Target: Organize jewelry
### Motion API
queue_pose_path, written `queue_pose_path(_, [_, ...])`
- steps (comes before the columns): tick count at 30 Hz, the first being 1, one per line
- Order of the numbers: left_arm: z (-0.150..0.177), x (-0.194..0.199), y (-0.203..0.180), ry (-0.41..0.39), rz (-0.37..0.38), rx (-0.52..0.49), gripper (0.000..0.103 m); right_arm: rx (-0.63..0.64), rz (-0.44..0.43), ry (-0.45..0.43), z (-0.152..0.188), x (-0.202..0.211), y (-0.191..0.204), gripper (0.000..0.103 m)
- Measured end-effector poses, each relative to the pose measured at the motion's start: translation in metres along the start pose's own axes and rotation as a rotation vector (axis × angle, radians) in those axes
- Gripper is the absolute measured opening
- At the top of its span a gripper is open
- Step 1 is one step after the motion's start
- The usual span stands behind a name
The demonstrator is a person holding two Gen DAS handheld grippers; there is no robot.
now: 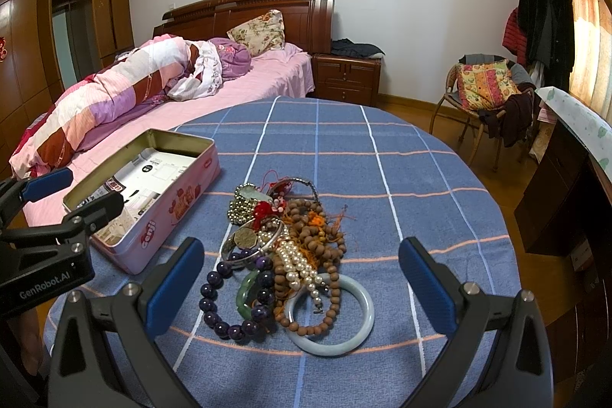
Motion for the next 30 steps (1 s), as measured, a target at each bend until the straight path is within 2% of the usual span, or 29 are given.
queue_pose_path(11, [0.003, -0.001, 0.004, 0.009, -0.002, -0.001, 0.079, 0.015, 0.002, 0.020, 0.006, -0.003, 0.005, 0.103])
queue_pose_path(18, [0.002, -0.013, -0.002, 0.037, 0.027, -0.001, 0.079, -0.016, 0.033, 0.039, 0.003, -0.011, -0.019, 0.103])
queue_pose_path(25, [0.000, -0.035, -0.039, 0.081, 0.099, -0.099, 0.079, -0.092, 0.048, 0.082, 0.008, -0.025, -0.056, 0.102])
queue_pose_path(27, [0.001, -0.040, -0.051, 0.086, 0.105, -0.129, 0.079, -0.099, 0.047, 0.095, 0.009, -0.028, -0.060, 0.097])
queue_pose_path(30, [0.000, -0.047, -0.067, 0.089, 0.139, -0.161, 0.079, -0.097, 0.051, 0.107, 0.012, -0.031, -0.063, 0.097])
Point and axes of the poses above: each gripper's, at about its wrist camera, not at the fingertips, and x roughly against the way its jaws point, y to its left, z to its underside, the point moved 3 cm from there along -x, roughly the way its jaws point, and after that the axes turned 7 degrees about y, right-handed, at the moved point
